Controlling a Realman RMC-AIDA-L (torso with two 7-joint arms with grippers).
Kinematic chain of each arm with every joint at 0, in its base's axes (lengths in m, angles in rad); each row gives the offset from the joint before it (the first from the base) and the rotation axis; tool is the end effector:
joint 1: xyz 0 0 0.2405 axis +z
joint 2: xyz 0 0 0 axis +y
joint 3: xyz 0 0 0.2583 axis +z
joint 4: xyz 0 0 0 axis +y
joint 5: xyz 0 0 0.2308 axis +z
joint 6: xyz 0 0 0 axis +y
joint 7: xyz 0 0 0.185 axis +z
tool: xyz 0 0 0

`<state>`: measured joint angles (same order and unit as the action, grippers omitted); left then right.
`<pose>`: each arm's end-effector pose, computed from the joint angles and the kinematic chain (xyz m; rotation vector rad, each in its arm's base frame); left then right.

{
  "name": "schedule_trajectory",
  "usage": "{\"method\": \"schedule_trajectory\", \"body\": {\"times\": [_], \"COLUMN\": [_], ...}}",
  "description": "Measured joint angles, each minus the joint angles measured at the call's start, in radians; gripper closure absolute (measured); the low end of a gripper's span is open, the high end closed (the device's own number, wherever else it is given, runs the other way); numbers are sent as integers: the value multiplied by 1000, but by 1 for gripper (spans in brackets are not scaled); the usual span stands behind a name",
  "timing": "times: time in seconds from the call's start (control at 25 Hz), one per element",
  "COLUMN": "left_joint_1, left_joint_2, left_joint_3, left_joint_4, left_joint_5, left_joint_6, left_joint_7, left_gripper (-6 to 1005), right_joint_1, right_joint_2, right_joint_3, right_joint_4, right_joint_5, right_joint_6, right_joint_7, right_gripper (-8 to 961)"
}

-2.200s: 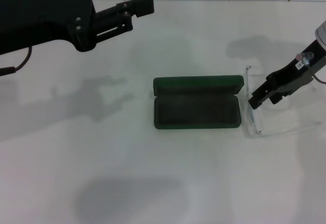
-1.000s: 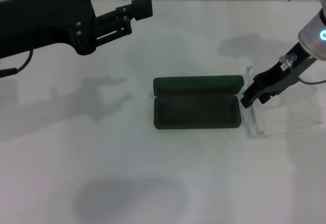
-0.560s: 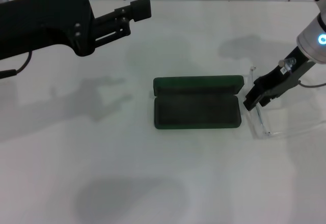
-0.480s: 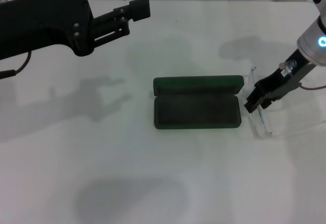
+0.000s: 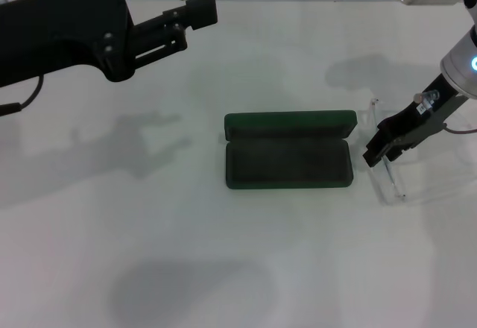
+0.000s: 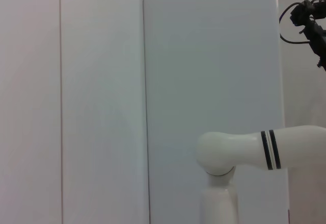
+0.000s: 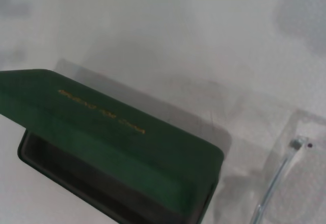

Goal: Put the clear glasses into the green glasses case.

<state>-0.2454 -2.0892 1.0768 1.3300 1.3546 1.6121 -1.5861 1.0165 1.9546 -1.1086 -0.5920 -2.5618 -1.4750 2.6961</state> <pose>-0.1360 0.3276 0.0603 -2.5891 -0.1163 -1.1455 0.2053 0.4356 -0.0449 -2.4397 1.5275 -0.4895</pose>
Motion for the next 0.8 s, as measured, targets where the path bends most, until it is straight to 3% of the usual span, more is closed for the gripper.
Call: {"method": "schedule_trajectory", "body": {"times": [0.44,0.8], "left_joint_1": [-2,-5], "left_joint_2": [0,0], "left_joint_3": [-1,-2], "left_joint_4": [0,0], "left_joint_5": [0,0], "left_joint_6": [0,0], "left_joint_7": [0,0], "left_gripper": [537,537], "right_joint_1": [-10,-24], "right_joint_2": [-4,-5], "right_joint_3": [5,5], "right_joint_4": [-3,-4], "right_joint_5": [8,5], "right_joint_6": [17,36], "right_joint_7": [1,-6], "right_gripper": [604,769]}}
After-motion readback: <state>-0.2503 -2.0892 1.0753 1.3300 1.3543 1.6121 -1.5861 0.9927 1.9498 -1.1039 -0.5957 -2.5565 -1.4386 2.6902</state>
